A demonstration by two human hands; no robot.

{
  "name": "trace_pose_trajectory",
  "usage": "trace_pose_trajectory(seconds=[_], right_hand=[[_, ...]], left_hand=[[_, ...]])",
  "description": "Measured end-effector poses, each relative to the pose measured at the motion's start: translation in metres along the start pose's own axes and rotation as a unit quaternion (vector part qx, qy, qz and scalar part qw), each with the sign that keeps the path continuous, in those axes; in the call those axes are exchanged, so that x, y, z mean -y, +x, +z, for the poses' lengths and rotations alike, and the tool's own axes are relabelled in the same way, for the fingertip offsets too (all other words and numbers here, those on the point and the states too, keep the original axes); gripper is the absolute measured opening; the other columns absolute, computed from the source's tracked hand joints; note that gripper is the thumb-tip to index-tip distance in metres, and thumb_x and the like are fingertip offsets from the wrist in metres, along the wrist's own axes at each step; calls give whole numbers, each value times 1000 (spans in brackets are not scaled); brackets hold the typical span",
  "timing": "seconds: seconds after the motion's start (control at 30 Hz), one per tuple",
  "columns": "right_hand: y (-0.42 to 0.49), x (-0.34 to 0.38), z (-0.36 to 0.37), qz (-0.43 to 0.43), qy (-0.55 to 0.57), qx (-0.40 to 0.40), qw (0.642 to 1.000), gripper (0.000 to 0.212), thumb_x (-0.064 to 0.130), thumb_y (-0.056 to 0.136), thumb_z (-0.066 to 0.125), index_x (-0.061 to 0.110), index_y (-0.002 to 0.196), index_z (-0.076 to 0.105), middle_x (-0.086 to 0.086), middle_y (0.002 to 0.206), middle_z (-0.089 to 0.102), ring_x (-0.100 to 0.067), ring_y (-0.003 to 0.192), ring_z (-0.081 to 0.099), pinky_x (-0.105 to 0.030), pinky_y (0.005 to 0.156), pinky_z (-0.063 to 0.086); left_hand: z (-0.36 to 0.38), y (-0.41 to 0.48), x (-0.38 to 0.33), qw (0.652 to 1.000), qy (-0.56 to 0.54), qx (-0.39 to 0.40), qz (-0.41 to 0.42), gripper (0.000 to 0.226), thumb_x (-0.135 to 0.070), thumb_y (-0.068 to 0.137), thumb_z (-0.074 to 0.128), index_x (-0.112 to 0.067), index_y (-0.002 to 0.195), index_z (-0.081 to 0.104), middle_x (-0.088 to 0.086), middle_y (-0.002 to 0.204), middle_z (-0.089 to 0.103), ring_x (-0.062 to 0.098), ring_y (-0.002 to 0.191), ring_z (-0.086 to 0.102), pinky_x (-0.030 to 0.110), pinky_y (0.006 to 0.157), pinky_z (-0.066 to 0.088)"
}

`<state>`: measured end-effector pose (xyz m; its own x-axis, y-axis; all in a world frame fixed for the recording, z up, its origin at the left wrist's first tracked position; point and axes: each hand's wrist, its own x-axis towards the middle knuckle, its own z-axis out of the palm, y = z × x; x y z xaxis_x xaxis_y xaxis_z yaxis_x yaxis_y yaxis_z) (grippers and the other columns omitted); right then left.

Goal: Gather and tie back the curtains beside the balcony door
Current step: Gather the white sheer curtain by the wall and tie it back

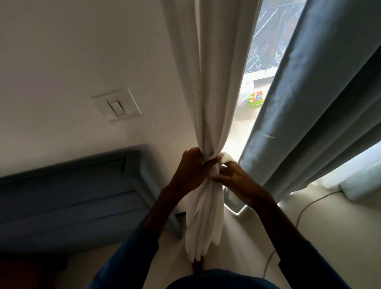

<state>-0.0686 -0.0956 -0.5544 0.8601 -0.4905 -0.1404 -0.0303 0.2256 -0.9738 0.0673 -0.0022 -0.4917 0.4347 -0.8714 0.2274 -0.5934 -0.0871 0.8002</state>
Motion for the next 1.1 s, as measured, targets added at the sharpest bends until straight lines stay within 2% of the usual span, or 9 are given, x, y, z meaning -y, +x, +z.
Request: trace_pose_trajectory(seconds=[0.1, 0.17, 0.3, 0.5, 0.7, 0.83, 0.93, 1.03, 1.1], right_hand=[[-8, 11, -9, 1, 226, -62, 972, 36, 20, 97, 57, 14, 132, 61, -13, 126, 65, -27, 115, 61, -48, 107, 41], [-12, 21, -17, -5, 234, -140, 962, 27, 22, 100, 53, 16, 121, 68, -8, 119, 70, -21, 108, 67, -44, 101, 47], [-25, 36, -13, -71, 175, -190, 963, 15, 19, 93, 61, 20, 102, 73, 1, 107, 72, -11, 96, 68, -31, 83, 51], [-30, 22, 16, -142, -28, -178, 973, 18, 4, 86, 75, -5, 101, 74, -12, 96, 77, -17, 88, 72, -26, 72, 55], [-18, 7, 33, -117, -177, -165, 963, 40, 40, 82, 77, 5, 101, 77, -2, 93, 78, -13, 87, 74, -36, 77, 61], [-12, 7, 33, -110, -210, -114, 965, 11, 24, 92, 70, 16, 85, 73, 13, 77, 70, 3, 73, 66, -18, 68, 51], [-9, 0, 27, -101, -263, -58, 958, 22, 21, 88, 61, 13, 69, 66, 9, 69, 63, -6, 69, 59, -33, 67, 49], [-10, -13, 22, -57, -315, 74, 945, 21, 5, 78, 48, 8, 77, 69, 4, 89, 69, -7, 89, 65, -33, 78, 53], [-13, -14, 19, -42, -338, 115, 933, 41, -5, 70, 42, 10, 88, 75, 4, 111, 73, 1, 110, 63, -26, 87, 52]], left_hand=[[-6, 3, 3, 1000, 21, -2, 5, 30, -35, 90, 70, -8, 101, 76, 0, 94, 75, 10, 88, 70, 22, 75, 55], [-7, 7, 9, 999, 38, -1, -7, 44, -49, 89, 65, -8, 98, 76, 5, 91, 75, 16, 85, 72, 34, 75, 56], [-8, 19, 11, 998, 63, -16, -15, 54, -57, 86, 61, -6, 96, 75, 8, 87, 74, 21, 79, 72, 38, 69, 56], [3, 33, -4, 981, 143, -84, -103, 60, -61, 82, 59, -3, 90, 69, 16, 89, 72, 36, 86, 68, 43, 72, 57], [7, 39, -14, 967, 180, 6, -178, 60, -63, 88, 54, -8, 110, 64, 16, 112, 69, 39, 101, 65, 43, 88, 53], [4, 38, -15, 984, 103, 73, -127, 53, -56, 88, 63, -9, 110, 70, 10, 107, 73, 26, 98, 69, 33, 84, 54], [-4, 38, -8, 984, 103, 111, -94, 46, -37, 85, 74, -1, 111, 68, 13, 106, 73, 24, 94, 70, 36, 80, 56], [-10, 38, 3, 986, 101, 121, -51, 35, -13, 85, 74, 0, 116, 65, 13, 106, 72, 23, 93, 71, 28, 79, 58], [-12, 36, 7, 987, 112, 116, -24, 29, -1, 85, 69, -2, 113, 66, 9, 98, 74, 19, 85, 72, 21, 74, 58]])
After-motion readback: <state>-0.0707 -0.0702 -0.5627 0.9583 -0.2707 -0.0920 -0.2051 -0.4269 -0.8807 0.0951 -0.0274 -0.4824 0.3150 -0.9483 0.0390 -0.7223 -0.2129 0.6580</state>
